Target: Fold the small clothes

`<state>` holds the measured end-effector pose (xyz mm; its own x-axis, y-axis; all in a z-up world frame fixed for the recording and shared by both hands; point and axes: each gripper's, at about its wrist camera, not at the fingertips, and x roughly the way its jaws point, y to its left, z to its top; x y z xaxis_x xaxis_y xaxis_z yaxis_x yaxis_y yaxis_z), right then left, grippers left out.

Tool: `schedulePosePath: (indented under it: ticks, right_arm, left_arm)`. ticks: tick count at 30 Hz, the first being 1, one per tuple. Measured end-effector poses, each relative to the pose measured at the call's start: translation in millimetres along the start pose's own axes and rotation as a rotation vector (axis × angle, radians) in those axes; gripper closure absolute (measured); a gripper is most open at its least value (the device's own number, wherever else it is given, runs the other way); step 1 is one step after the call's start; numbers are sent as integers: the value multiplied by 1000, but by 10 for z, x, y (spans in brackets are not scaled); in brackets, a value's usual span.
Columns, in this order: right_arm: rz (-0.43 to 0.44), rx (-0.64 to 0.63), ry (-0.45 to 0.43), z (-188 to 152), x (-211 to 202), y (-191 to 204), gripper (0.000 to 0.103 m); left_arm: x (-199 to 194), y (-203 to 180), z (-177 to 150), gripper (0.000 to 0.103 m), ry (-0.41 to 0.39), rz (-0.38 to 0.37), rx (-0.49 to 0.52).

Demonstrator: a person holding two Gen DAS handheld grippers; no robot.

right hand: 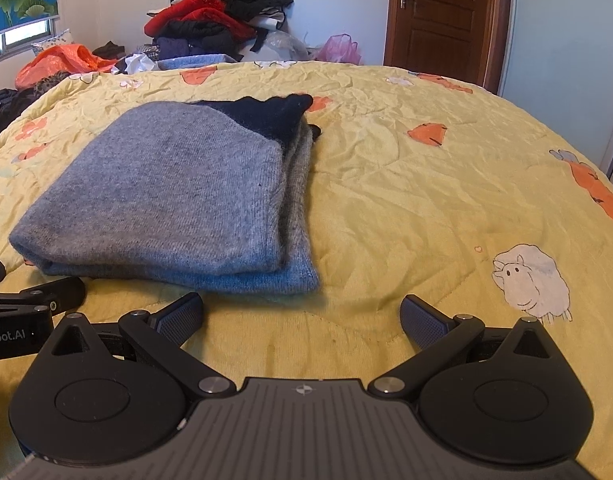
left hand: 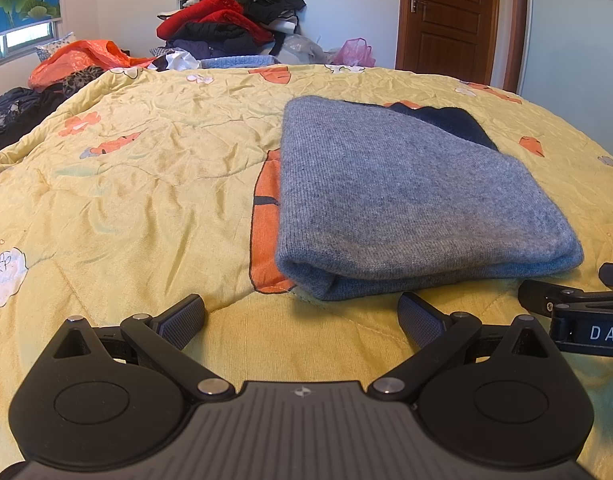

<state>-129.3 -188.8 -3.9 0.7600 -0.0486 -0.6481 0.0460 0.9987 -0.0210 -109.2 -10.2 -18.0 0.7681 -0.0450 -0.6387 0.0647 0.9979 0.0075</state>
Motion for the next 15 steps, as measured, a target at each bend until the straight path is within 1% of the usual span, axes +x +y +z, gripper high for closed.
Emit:
schedulePosePath:
  ticks: [15]
  right_arm:
    - [1,0,-1,1,-2,-2,0]
  left_arm:
    - [-2,4,2,0,0,-4,2]
